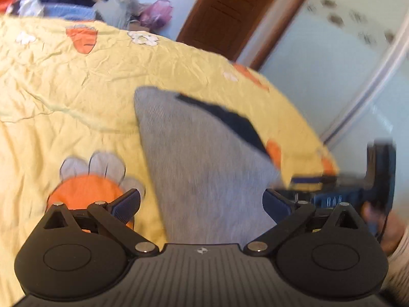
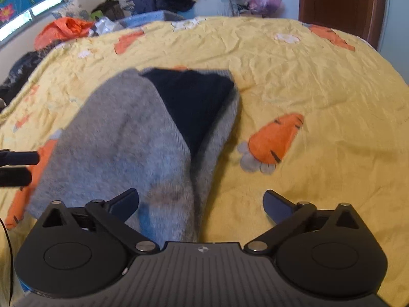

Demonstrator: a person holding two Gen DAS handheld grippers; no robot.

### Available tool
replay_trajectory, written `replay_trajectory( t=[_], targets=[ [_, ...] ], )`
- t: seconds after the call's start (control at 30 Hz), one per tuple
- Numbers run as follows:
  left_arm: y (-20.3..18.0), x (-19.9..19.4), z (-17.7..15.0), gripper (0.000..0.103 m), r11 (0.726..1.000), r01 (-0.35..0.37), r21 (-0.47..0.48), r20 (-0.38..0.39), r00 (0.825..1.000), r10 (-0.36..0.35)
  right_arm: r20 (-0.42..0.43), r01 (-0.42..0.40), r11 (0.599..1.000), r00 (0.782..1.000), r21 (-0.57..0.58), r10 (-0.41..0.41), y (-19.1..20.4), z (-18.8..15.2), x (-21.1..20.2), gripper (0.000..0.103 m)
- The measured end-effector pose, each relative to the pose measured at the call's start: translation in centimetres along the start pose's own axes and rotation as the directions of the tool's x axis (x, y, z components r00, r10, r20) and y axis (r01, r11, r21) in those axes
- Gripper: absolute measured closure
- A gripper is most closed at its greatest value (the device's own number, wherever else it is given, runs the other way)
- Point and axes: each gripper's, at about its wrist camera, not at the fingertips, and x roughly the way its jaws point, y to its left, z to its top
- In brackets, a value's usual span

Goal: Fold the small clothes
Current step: 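Move both open tools to the end of the folded sweater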

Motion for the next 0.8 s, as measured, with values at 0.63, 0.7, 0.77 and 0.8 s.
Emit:
replay_trajectory(
  t=[0.63,0.7,0.77,0.8],
  targets=[
    [6.9,9.0,5.1,0.0,0.914,0.204,-0.351,-0.122,0.958,-0.261,0.087,-0.388,0.866,0.921,0.315,0.381,-3.7,2.9,4.9,0.012],
    [7.1,9.5,5.5,0.001,0.91,0.22,-0.352,-0.119,0.954,-0.277,0.109,-0.373,0.871,0.928,0.32,0.357,-3.2,3.1,5.2,0.017],
    [7.5,9.7,5.8,0.006,0.895,0.228,-0.382,-0.113,0.95,-0.29,0.123,-0.362,0.854,0.932,0.374,0.341,-3.5,3.1,5.8,0.036],
    [7.7,9.8,5.9,0.015,0.894,0.219,-0.391,-0.117,0.952,-0.284,0.133,-0.345,0.851,0.938,0.397,0.319,-3.6,3.0,6.0,0.042]
  ],
)
